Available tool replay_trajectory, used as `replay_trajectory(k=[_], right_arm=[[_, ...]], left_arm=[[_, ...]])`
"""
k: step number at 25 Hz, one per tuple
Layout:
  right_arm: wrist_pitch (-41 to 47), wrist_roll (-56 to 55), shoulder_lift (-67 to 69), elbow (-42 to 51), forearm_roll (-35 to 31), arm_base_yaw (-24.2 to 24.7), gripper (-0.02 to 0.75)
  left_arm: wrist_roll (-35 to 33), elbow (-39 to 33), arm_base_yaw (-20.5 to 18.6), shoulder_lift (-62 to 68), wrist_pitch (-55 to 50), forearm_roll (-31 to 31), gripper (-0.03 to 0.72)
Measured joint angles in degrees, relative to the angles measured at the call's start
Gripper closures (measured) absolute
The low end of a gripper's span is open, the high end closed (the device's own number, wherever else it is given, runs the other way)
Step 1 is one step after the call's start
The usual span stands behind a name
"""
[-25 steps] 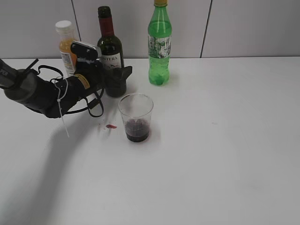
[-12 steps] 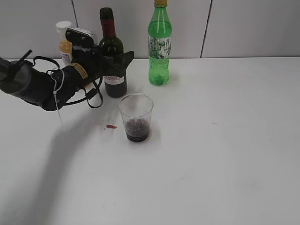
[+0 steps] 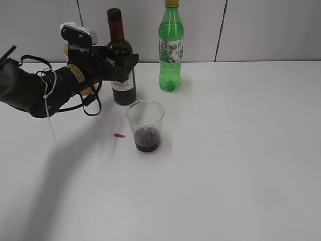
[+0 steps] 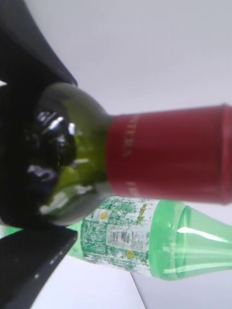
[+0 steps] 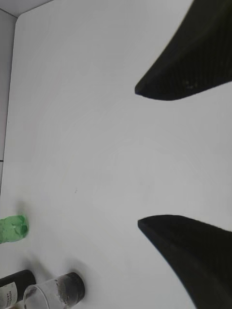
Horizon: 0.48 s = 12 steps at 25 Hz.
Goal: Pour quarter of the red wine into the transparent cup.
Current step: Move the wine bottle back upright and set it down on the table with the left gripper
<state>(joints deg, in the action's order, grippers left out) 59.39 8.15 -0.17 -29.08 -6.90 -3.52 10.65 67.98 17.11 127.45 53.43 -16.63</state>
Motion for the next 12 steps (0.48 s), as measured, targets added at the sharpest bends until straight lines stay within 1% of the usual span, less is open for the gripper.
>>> replay_trajectory(k=[12], right_arm=[[0.00, 0.00, 0.00, 0.00, 0.00, 0.00, 0.145]], left_arm=[[-0.26, -7.56, -1.26, -5.46, 1.33, -0.69, 0.043]])
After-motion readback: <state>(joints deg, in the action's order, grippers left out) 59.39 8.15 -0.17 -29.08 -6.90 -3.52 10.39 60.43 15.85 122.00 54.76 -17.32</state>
